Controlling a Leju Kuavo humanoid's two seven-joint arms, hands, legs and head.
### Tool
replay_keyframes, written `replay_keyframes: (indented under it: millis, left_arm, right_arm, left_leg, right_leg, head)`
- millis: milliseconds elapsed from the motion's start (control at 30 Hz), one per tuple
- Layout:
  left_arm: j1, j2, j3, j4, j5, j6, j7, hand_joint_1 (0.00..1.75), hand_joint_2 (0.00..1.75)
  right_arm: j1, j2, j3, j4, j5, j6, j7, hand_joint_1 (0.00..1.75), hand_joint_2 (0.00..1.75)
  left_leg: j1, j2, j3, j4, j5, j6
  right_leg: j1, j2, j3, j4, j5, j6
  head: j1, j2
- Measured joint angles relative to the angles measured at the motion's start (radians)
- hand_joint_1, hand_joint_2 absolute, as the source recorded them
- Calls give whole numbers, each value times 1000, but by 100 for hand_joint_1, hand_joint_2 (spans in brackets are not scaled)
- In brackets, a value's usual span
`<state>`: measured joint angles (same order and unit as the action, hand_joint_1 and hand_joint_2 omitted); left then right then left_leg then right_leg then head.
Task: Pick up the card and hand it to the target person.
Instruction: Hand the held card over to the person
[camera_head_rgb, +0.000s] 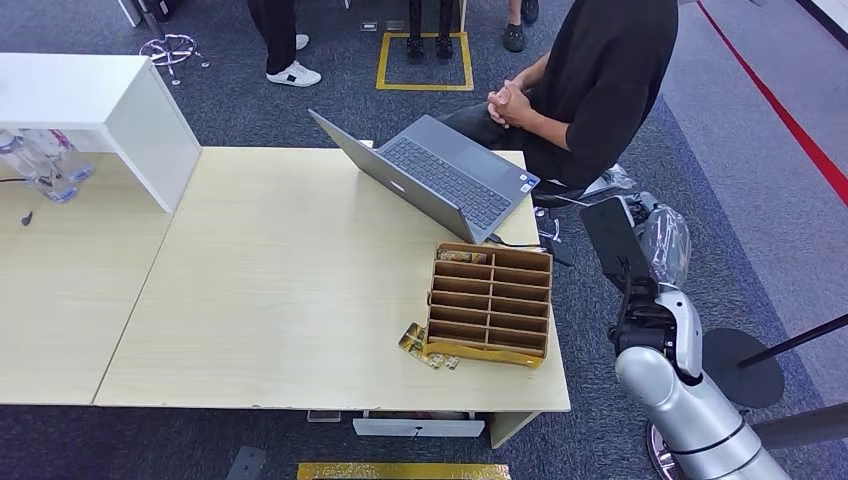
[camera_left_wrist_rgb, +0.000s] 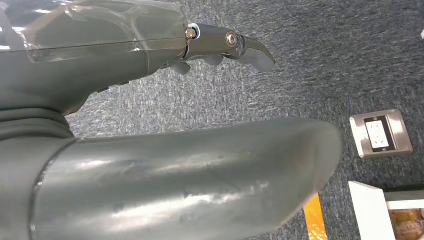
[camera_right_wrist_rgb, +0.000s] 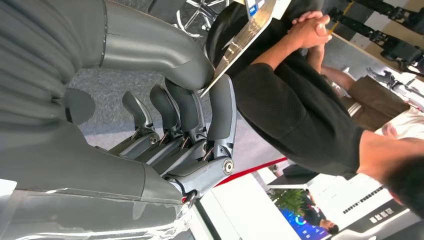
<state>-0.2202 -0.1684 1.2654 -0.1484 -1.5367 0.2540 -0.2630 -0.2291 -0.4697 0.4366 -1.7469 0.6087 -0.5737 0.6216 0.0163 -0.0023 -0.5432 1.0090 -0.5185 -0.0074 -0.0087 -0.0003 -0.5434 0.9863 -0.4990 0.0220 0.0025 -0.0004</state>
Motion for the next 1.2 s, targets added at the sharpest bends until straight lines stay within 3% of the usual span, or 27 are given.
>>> replay_keyframes:
  millis: [1100,1200]
  left_arm:
    - [0,4,-10,0,0,0,10,0,0]
    - [0,4,-11,0,0,0,11,0,0]
  right_arm:
    - [-4,-1,3,30,-8,7,2,139,175]
    - [-5,-1,3,31,-8,7,2,145,175]
  left_leg:
    - [0,0,0,0,0,0]
    - [0,0,0,0,0,0]
  right_leg:
    - [0,0,0,0,0,0]
    - [0,0,0,0,0,0]
  head:
    - [0,0]
    - [0,0]
